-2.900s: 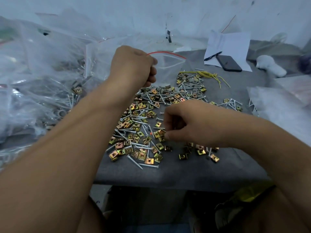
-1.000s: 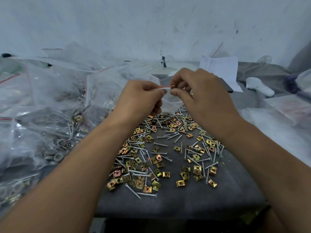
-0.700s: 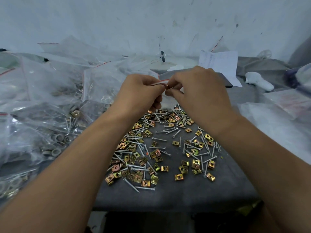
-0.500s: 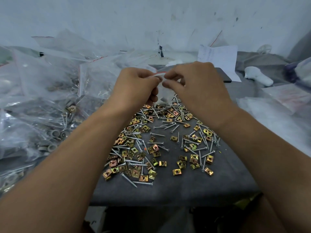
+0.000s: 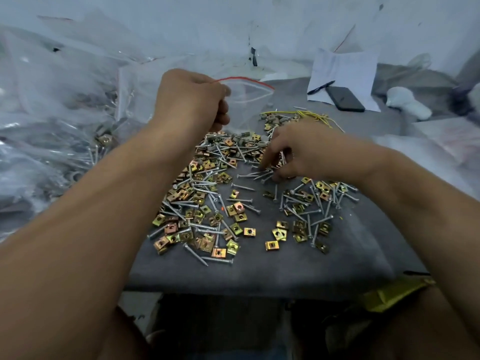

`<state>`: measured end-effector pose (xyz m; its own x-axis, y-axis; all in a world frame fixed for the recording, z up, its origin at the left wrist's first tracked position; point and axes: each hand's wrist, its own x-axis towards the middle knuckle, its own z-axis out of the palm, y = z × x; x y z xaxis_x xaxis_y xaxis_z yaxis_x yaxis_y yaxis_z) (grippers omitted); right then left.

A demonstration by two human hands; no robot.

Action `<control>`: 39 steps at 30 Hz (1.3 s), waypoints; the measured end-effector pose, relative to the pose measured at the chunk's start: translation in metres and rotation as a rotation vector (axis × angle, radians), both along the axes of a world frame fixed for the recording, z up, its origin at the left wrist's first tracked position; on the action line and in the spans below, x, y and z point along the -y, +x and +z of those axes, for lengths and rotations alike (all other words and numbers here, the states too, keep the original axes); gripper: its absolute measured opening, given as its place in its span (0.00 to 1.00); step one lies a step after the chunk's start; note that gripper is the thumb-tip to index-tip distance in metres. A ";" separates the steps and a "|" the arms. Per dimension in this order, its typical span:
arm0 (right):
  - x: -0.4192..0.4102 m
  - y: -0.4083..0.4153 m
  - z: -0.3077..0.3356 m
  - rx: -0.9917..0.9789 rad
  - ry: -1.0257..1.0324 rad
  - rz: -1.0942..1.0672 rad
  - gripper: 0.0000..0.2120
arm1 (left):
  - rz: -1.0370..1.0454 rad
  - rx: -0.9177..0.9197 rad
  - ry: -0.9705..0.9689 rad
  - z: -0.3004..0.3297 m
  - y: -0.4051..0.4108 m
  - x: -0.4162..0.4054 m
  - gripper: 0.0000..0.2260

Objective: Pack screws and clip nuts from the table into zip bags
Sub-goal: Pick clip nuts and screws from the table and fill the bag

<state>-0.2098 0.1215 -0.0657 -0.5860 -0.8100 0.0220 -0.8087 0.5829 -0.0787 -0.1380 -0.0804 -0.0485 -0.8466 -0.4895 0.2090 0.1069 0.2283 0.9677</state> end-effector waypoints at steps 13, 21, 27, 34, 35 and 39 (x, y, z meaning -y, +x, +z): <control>0.003 0.005 -0.006 0.030 -0.057 -0.066 0.07 | -0.001 0.020 -0.008 0.002 0.004 -0.001 0.08; 0.015 0.020 -0.004 -0.125 0.041 -0.128 0.04 | -0.011 0.033 -0.010 0.003 0.005 -0.003 0.09; 0.021 0.025 -0.009 -0.181 0.048 -0.147 0.05 | -0.025 0.021 -0.019 0.003 0.007 -0.003 0.08; 0.022 0.020 -0.006 -0.140 0.017 -0.195 0.04 | -0.016 0.028 -0.016 0.003 0.006 -0.003 0.08; 0.022 0.020 -0.007 -0.137 0.005 -0.207 0.05 | -0.015 0.030 -0.016 0.003 0.006 -0.003 0.08; 0.023 0.023 -0.009 -0.186 -0.012 -0.205 0.06 | -0.020 0.024 -0.015 0.002 0.006 -0.002 0.08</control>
